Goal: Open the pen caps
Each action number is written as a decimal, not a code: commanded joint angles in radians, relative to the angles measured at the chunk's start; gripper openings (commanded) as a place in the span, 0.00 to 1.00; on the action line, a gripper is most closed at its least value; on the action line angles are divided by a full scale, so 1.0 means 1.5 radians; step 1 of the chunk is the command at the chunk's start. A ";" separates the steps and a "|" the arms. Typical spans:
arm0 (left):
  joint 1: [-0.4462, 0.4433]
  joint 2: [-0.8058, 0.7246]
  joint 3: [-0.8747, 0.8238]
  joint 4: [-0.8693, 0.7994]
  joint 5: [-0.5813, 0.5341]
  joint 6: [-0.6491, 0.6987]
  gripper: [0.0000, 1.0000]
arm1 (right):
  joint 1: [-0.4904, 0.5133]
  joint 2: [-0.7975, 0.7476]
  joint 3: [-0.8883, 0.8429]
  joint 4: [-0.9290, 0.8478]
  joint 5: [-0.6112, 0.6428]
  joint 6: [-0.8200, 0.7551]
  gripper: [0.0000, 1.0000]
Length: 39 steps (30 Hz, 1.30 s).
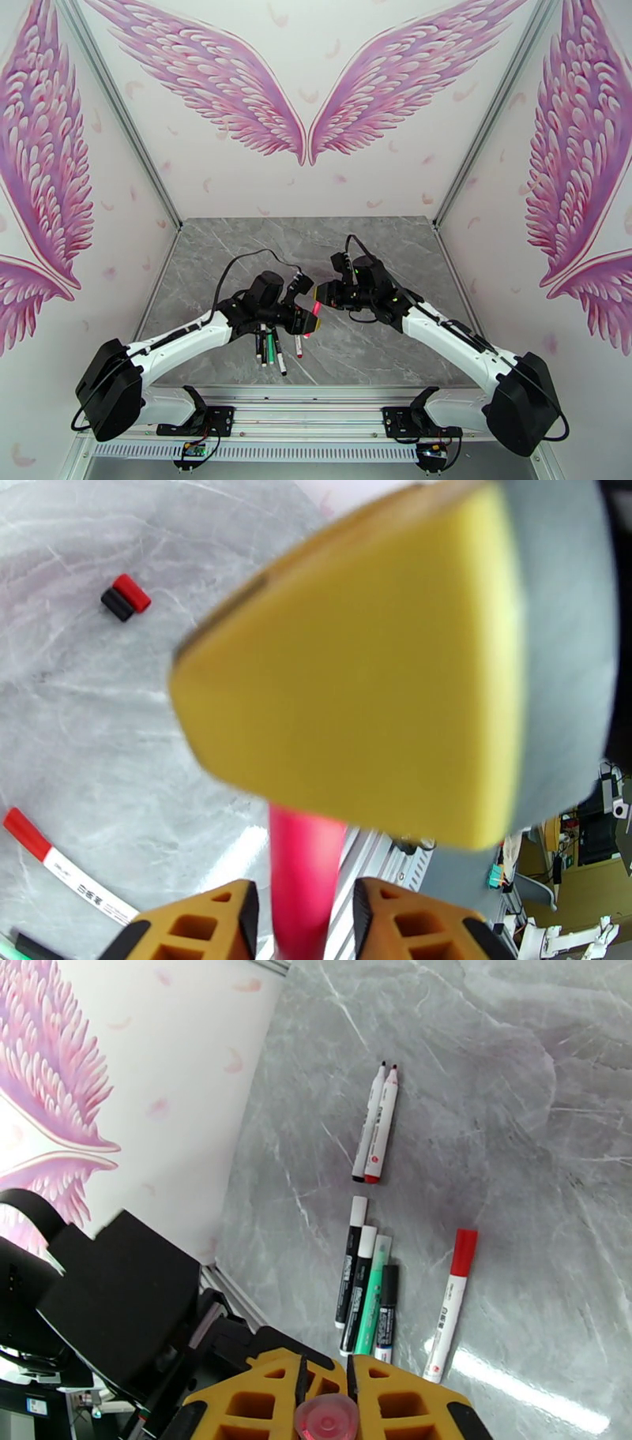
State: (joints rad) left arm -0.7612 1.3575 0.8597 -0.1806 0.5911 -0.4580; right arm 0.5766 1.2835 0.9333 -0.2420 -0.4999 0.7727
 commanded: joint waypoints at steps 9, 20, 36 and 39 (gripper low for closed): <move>-0.004 -0.020 0.001 0.005 -0.047 -0.001 0.12 | -0.003 -0.026 -0.016 -0.003 0.031 0.024 0.13; -0.009 -0.046 -0.024 0.026 -0.004 -0.002 0.05 | -0.037 -0.072 -0.055 0.078 0.003 0.044 0.11; -0.078 -0.022 0.035 -0.111 -0.144 0.064 0.02 | -0.089 -0.110 -0.021 -0.034 0.087 0.000 0.08; -0.102 -0.005 0.050 -0.122 -0.158 0.067 0.02 | -0.092 -0.105 -0.023 -0.037 0.116 0.007 0.08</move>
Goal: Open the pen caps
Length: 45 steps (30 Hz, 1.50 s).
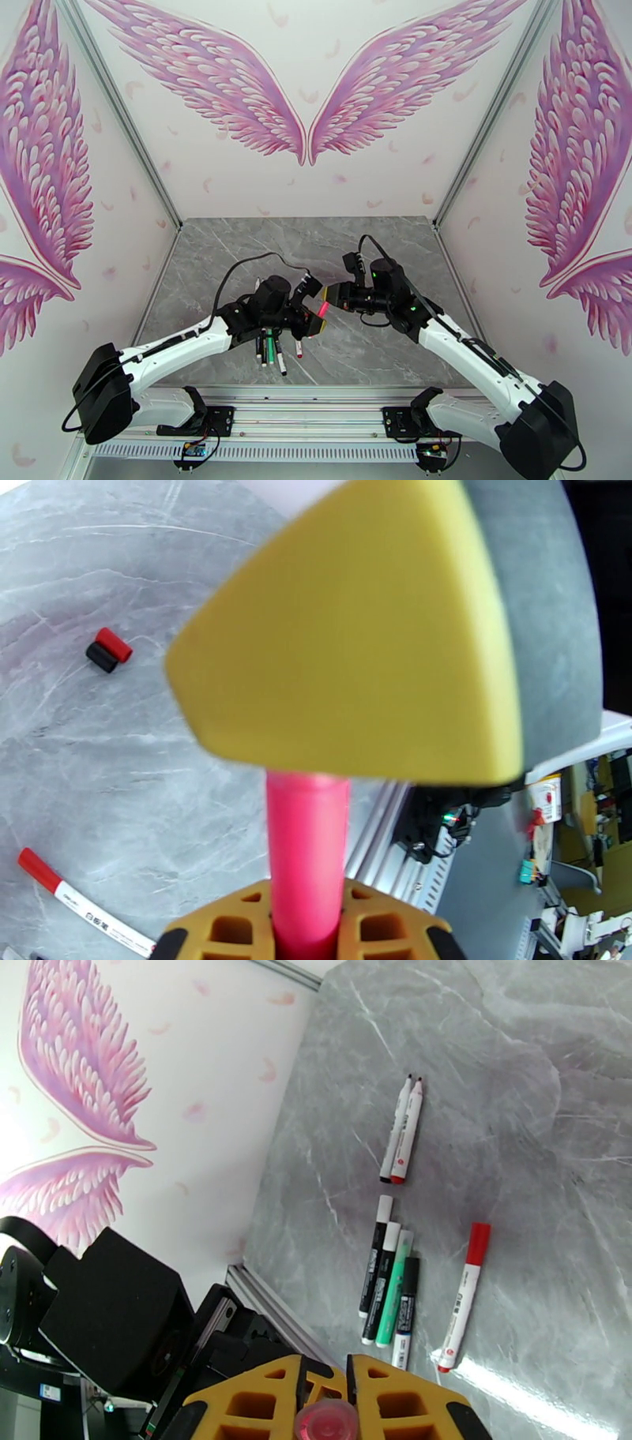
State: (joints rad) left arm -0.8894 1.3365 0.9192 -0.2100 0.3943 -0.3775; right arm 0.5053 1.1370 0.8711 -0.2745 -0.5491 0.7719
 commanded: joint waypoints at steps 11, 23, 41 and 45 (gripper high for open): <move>-0.018 0.020 -0.018 -0.043 0.091 -0.016 0.01 | -0.082 -0.026 -0.025 0.058 0.070 -0.009 0.07; -0.030 0.063 -0.012 -0.053 0.042 -0.033 0.00 | -0.098 -0.016 0.007 -0.055 0.142 -0.059 0.07; -0.075 0.046 -0.006 -0.067 -0.069 -0.022 0.00 | -0.141 -0.014 0.027 -0.076 0.104 -0.009 0.06; -0.065 0.040 -0.027 -0.007 0.014 -0.042 0.00 | -0.141 -0.023 0.026 -0.055 0.082 -0.034 0.06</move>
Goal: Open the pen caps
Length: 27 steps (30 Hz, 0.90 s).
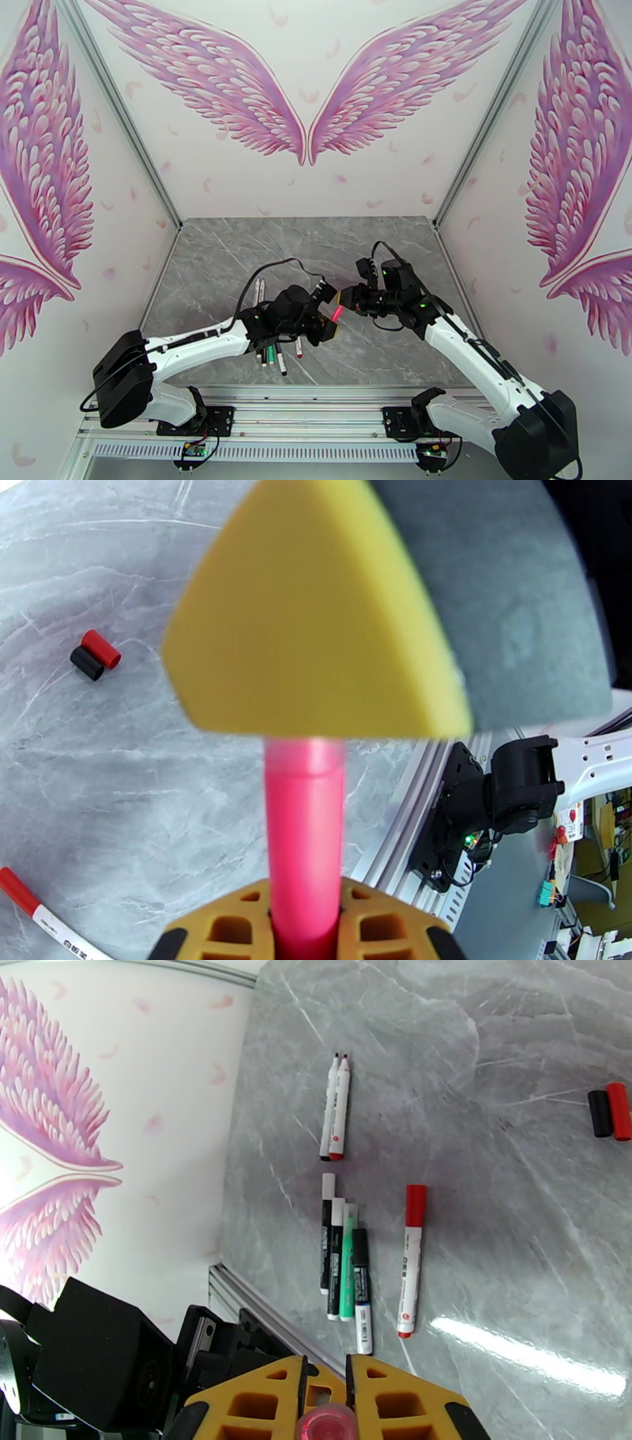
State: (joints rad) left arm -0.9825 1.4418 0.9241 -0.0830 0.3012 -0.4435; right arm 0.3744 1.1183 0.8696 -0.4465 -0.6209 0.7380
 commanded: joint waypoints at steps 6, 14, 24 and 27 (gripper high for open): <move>0.025 -0.059 -0.060 -0.019 0.186 -0.025 0.00 | -0.061 -0.023 0.011 0.148 0.010 -0.036 0.06; -0.003 -0.053 -0.028 -0.138 0.032 0.022 0.00 | -0.062 -0.031 0.042 0.058 0.178 -0.034 0.06; -0.004 -0.093 -0.068 -0.047 0.093 -0.016 0.00 | -0.066 -0.013 0.044 0.112 0.107 -0.015 0.06; 0.015 -0.130 -0.088 -0.019 0.079 -0.038 0.00 | -0.068 0.005 0.063 0.031 0.115 -0.064 0.06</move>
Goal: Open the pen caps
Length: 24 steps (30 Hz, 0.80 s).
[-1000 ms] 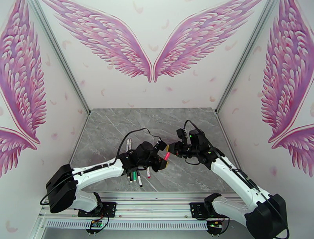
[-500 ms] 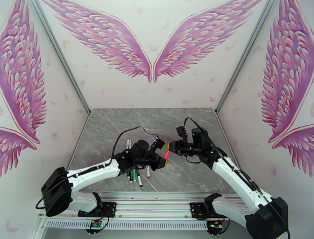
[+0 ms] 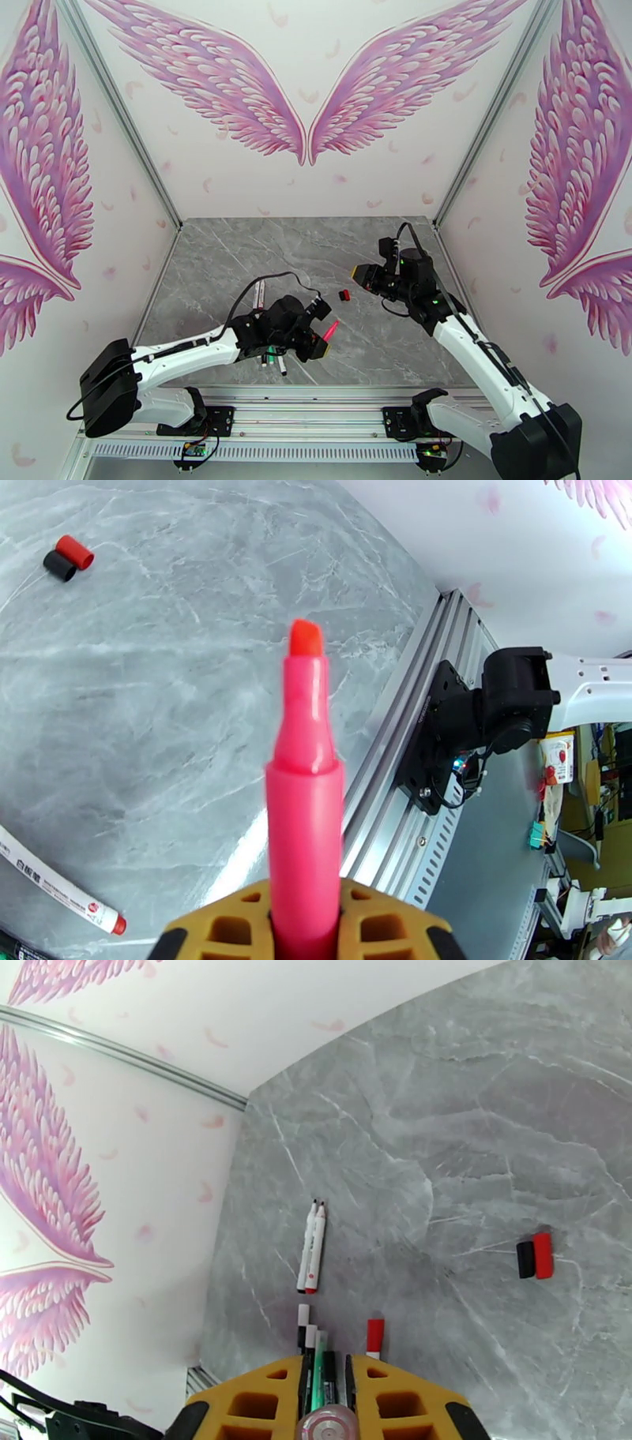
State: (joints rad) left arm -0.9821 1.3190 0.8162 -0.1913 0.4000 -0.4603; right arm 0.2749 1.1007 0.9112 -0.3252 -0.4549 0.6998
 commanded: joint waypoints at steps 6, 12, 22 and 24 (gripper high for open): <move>0.043 -0.080 -0.044 0.085 -0.072 -0.072 0.00 | -0.019 0.091 0.114 -0.253 0.080 -0.200 0.08; 0.046 -0.070 -0.045 0.097 -0.149 -0.089 0.00 | -0.030 0.185 0.154 -0.303 0.093 -0.269 0.10; 0.046 -0.057 -0.041 0.093 -0.164 -0.083 0.00 | -0.036 0.344 0.215 -0.290 0.116 -0.307 0.13; 0.046 -0.055 -0.040 0.089 -0.164 -0.081 0.00 | -0.036 0.379 0.233 -0.292 0.128 -0.314 0.13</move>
State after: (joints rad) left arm -0.9161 1.2274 0.7650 -0.0547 0.1696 -0.5907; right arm 0.2291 1.6192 1.2087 -0.7475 -0.3019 0.2661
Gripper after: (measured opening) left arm 0.186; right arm 0.178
